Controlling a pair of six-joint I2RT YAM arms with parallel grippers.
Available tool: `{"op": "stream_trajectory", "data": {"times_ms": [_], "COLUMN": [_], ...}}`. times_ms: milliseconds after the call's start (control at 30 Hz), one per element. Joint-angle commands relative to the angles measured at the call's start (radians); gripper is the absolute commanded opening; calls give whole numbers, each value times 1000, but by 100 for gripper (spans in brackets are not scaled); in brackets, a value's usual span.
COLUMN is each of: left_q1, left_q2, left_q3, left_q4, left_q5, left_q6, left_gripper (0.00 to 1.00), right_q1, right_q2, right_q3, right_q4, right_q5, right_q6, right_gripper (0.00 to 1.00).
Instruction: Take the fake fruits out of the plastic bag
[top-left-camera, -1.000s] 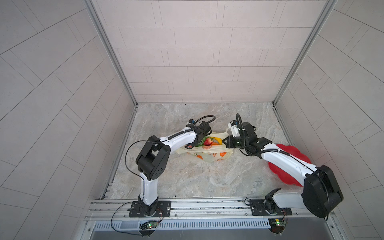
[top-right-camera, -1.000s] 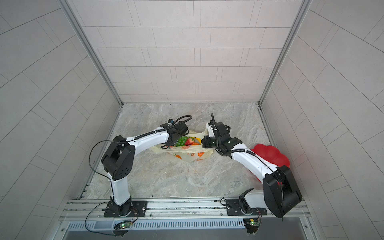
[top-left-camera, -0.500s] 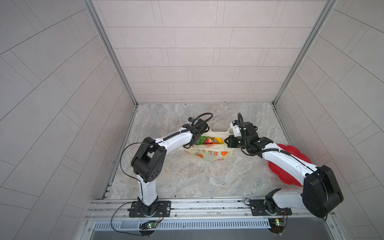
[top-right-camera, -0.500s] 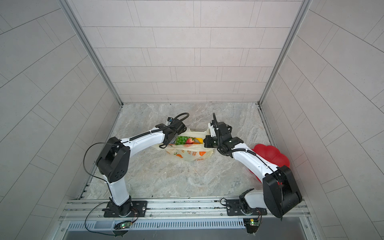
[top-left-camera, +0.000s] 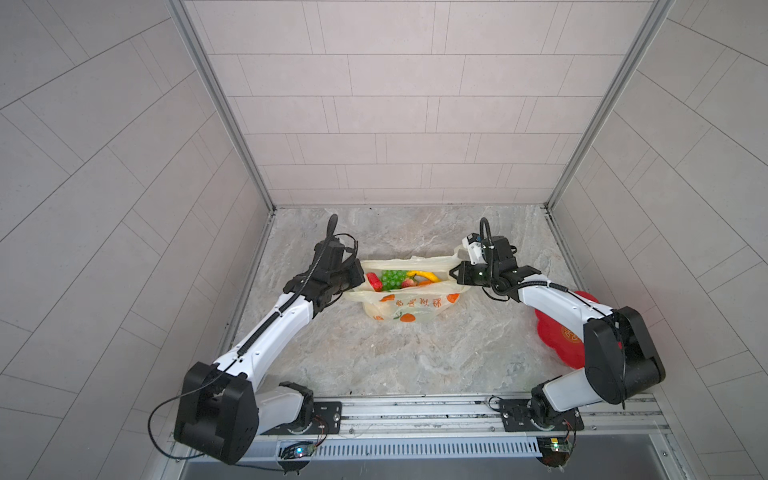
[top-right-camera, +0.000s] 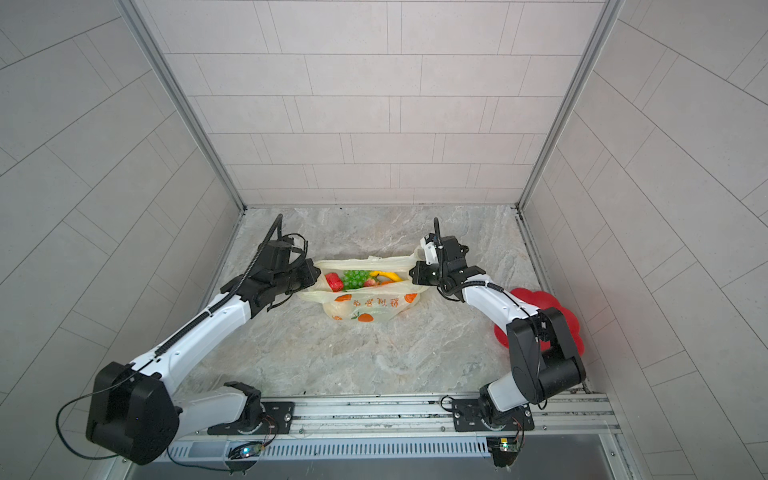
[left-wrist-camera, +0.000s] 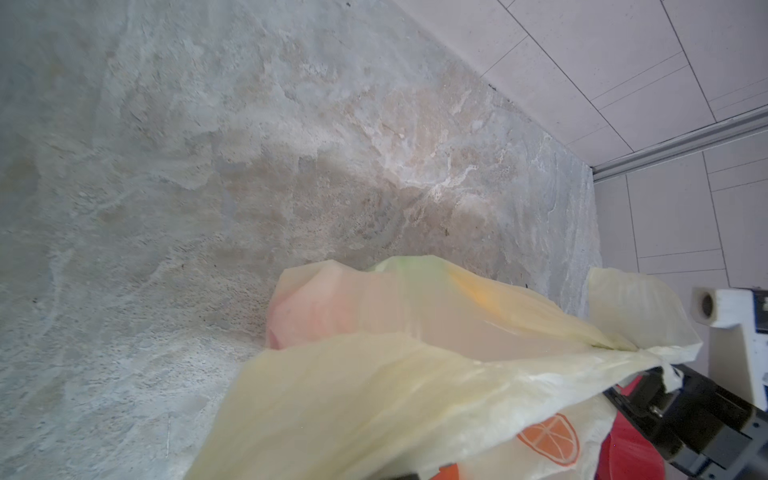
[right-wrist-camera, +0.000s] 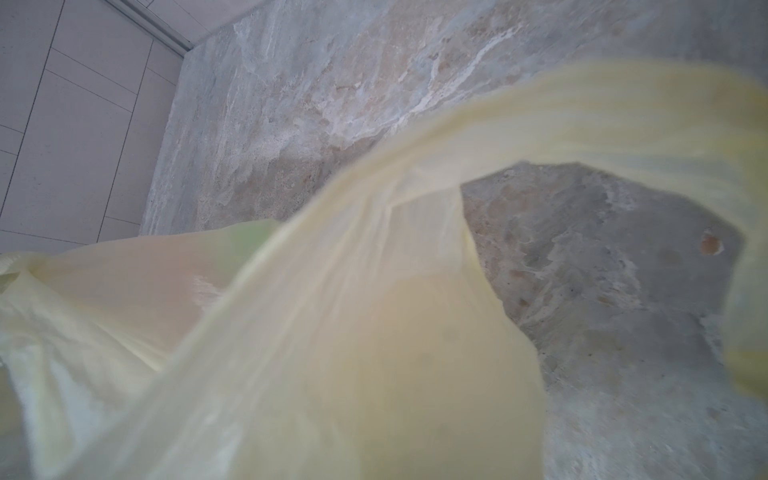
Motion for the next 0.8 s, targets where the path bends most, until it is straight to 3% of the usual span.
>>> {"op": "stream_trajectory", "data": {"times_ms": [0,67,100,167,233,300,567,767], "left_q1": [17,-6,-18,-27,-27,-30,-30,-43], "left_q2": [49,89,101,114,117,118,93,77], "left_q3": [12,43,55,50,35,30,-14,-2], "left_q4": [97,34,7,10,26,22,53,31], "left_q5": [94,25,-10,-14,-7,-15,-24,-10], "left_q6": [-38,-5,12,15,-8,-26,-116,-113], "left_gripper": [0,0,0,0,0,0,0,0], "right_q1": [35,64,65,67,85,114,260,416], "right_q2": [28,52,70,90,61,10,-183,-198], "right_q3": [84,135,154,205,220,228,204,183], "right_q4": [-42,-111,-136,-229,-299,-376,-547,-435], "right_q5": [28,92,102,156,242,352,635,628], "right_q6": [-29,-42,-35,-20,-36,-65,-142,-174], "right_gripper": [0,5,14,40,57,68,76,76]}}
